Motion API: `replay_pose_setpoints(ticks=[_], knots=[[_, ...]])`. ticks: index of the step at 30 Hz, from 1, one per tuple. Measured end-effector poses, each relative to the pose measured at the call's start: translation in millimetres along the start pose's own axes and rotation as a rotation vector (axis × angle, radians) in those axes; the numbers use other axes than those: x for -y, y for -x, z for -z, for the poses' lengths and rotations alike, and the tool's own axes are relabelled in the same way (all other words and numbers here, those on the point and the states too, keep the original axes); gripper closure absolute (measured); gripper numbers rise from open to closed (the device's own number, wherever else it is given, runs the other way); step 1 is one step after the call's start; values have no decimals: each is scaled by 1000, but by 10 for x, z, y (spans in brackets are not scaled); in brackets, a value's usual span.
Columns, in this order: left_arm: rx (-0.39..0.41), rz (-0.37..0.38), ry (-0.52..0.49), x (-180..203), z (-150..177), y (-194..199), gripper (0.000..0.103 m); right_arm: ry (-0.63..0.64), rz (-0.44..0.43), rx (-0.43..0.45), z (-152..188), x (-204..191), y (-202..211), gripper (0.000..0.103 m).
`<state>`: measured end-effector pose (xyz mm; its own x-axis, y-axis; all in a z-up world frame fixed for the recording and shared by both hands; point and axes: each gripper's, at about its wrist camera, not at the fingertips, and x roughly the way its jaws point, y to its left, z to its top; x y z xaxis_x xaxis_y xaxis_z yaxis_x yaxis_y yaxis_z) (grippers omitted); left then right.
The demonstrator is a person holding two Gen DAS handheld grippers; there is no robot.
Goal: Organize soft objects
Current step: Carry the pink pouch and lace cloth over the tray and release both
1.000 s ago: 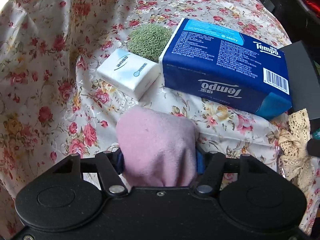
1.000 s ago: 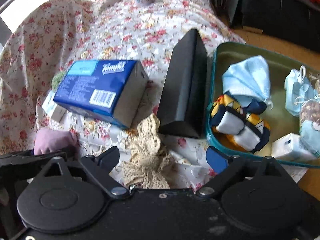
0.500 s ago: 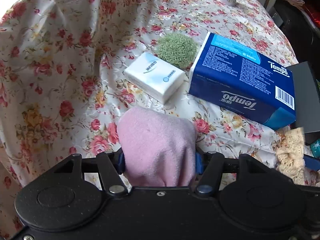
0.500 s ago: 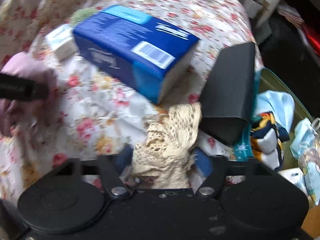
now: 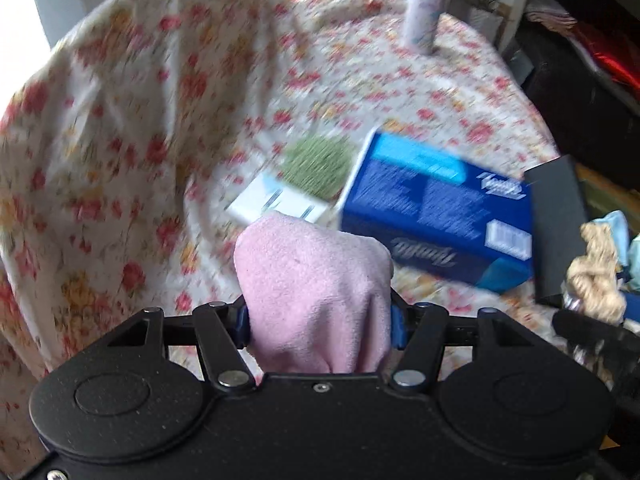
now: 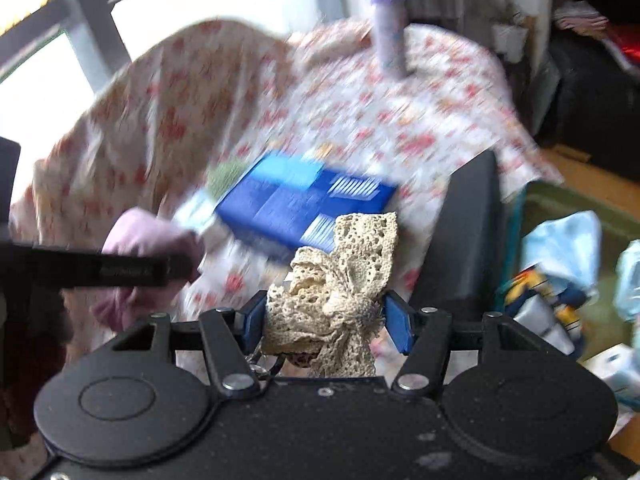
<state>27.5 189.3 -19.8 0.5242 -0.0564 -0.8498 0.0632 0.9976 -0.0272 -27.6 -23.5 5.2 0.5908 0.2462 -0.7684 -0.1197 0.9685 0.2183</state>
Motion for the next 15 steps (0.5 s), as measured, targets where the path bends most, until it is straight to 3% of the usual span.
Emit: replay_pose_setpoints(ticks=[8, 15], knots=[[89, 124, -98, 530, -341, 279, 46, -94, 262, 172, -295, 594, 493, 43], [143, 248, -181, 1222, -610, 452, 46, -235, 406, 232, -554, 1264, 781, 43]])
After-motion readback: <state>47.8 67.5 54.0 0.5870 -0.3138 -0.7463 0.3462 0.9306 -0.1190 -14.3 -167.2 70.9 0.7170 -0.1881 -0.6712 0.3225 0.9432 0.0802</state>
